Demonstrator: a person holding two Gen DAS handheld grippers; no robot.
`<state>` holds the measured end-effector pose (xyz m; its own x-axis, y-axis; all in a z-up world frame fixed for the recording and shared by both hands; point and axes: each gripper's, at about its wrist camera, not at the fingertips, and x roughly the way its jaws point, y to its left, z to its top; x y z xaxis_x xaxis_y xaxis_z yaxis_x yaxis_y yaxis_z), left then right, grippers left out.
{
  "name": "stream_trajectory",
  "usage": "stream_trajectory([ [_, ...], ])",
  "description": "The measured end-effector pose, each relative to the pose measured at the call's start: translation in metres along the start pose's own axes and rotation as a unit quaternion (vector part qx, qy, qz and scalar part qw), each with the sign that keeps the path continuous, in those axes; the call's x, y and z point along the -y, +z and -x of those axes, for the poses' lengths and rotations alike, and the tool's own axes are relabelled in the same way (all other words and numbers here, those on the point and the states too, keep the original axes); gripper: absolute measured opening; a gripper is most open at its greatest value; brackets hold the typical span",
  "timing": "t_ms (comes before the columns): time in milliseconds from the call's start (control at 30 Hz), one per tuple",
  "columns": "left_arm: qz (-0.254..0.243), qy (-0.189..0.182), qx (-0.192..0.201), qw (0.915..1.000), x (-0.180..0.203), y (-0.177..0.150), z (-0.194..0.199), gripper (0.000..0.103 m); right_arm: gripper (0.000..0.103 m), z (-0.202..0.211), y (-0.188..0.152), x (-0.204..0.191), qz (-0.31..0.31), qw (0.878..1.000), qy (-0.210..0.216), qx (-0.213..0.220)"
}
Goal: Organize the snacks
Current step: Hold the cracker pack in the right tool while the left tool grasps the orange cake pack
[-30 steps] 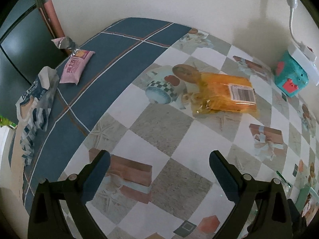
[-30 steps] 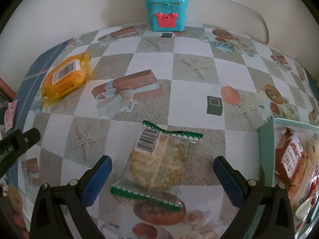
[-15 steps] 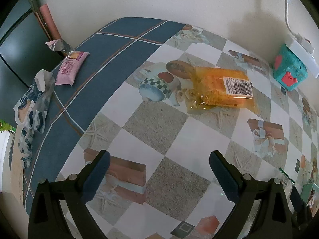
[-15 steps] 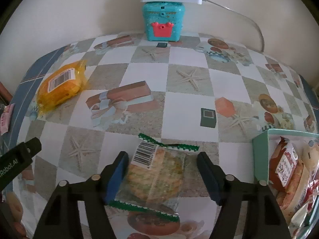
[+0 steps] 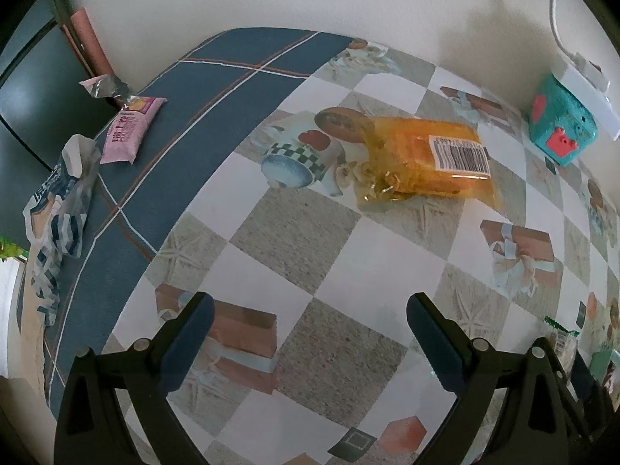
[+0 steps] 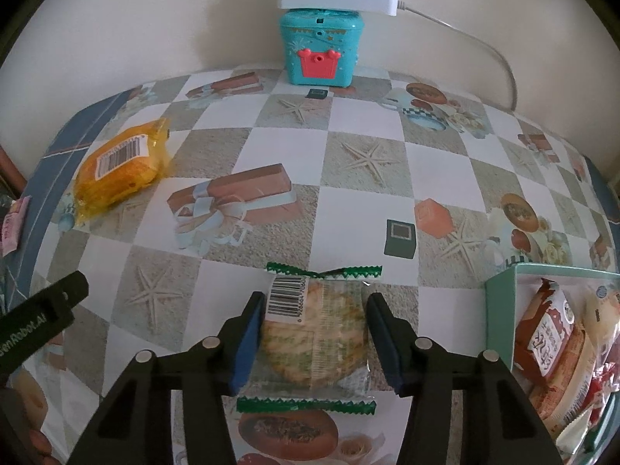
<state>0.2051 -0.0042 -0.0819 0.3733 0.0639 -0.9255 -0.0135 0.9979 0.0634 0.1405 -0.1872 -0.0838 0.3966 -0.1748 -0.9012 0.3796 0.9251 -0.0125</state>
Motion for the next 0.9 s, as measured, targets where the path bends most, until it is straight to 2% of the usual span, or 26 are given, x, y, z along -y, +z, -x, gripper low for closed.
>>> stream_trajectory([
  [133, -0.013, -0.005, -0.004, 0.9999, 0.009, -0.003, 0.000, 0.099, 0.055, 0.000, 0.001, 0.001, -0.001, 1.000, 0.006, -0.002],
  [233, -0.013, -0.011, -0.022, 0.9996, 0.014, -0.005, -0.005, 0.099, 0.055, -0.001, 0.002, 0.002, 0.000, 1.000, 0.010, -0.003],
  [333, -0.038, -0.014, -0.021, 0.9990, 0.021, -0.005, -0.004, 0.099, 0.055, -0.001, 0.003, 0.004, -0.001, 1.000, 0.012, -0.001],
  [433, -0.075, 0.001, -0.011, 0.9972, 0.029, 0.001, 0.000, 0.099, 0.055, 0.000, 0.004, 0.005, -0.003, 1.000, 0.021, 0.001],
  [500, -0.108, 0.027, 0.003, 0.9938, 0.035, 0.007, 0.006, 0.099, 0.054, 0.001, 0.006, 0.006, -0.005, 1.000, 0.028, 0.003],
  [567, -0.147, 0.050, 0.019, 0.9878, 0.043, 0.013, 0.011, 0.099, 0.054, 0.003, 0.009, 0.008, -0.009, 0.999, 0.033, 0.008],
  [667, -0.210, 0.062, 0.045, 0.9748, 0.055, 0.025, 0.018, 0.099, 0.054, 0.006, 0.012, 0.011, -0.016, 0.999, 0.042, 0.013],
  [833, -0.326, 0.076, 0.074, 0.9394, 0.079, 0.037, 0.022, 0.099, 0.054, 0.009, 0.016, 0.020, -0.026, 0.999, 0.045, 0.017],
  [900, -0.348, 0.073, 0.075, 0.9318, 0.087, 0.046, 0.019, 0.099, 0.054, 0.009, 0.016, 0.022, -0.029, 0.998, 0.046, 0.016],
])
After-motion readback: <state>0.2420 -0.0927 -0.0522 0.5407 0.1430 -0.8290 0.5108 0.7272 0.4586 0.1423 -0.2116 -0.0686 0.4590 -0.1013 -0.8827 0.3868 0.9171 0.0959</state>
